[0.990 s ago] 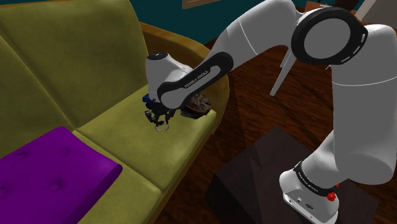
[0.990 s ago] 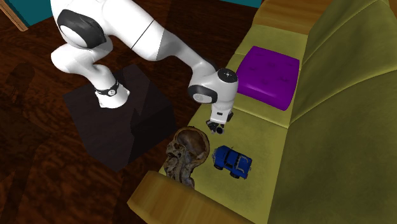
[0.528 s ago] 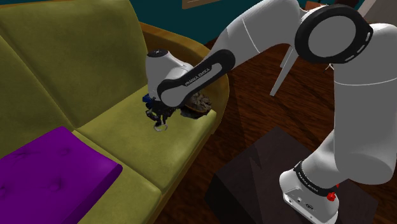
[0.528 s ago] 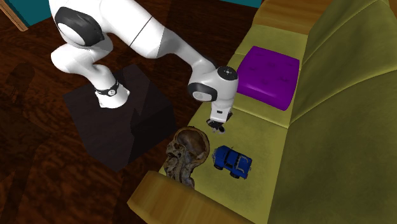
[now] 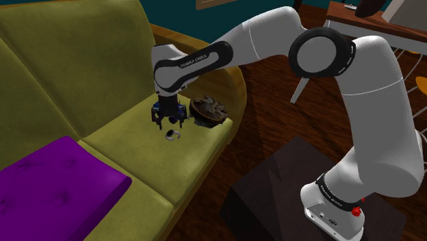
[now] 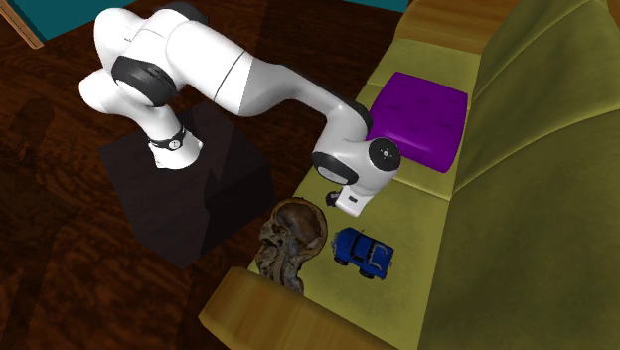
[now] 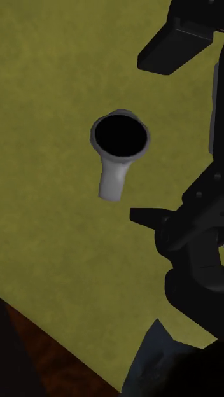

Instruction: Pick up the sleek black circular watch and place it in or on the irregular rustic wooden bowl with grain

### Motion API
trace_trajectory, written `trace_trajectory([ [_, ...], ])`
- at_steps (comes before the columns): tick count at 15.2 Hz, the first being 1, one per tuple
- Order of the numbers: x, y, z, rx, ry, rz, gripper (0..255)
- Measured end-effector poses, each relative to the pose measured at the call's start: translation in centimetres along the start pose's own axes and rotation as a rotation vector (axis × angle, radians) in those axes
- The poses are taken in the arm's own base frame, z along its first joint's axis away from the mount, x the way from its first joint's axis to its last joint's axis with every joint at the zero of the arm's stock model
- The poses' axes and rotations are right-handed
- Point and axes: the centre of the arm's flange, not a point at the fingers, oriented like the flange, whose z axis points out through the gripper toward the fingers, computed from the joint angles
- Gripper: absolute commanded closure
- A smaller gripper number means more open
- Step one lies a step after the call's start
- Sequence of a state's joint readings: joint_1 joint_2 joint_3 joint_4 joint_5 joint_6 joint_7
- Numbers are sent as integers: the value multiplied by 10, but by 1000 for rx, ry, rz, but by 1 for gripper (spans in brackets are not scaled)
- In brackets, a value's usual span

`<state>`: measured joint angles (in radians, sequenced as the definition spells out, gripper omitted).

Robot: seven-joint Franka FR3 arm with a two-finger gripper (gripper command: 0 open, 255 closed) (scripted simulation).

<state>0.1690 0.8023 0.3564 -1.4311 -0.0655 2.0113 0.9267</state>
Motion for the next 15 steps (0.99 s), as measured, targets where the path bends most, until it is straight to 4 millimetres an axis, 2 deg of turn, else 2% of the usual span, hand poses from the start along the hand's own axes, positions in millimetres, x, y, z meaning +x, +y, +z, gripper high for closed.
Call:
trace_trajectory([
  [1,15,1,5,-5,-70,51,0],
  [3,24,2,16,-8,-126,86,0],
  [8,24,2,41,-9,-145,97,0],
  [14,23,2,45,-9,-146,97,0],
  [15,23,2,45,-9,-146,97,255],
])
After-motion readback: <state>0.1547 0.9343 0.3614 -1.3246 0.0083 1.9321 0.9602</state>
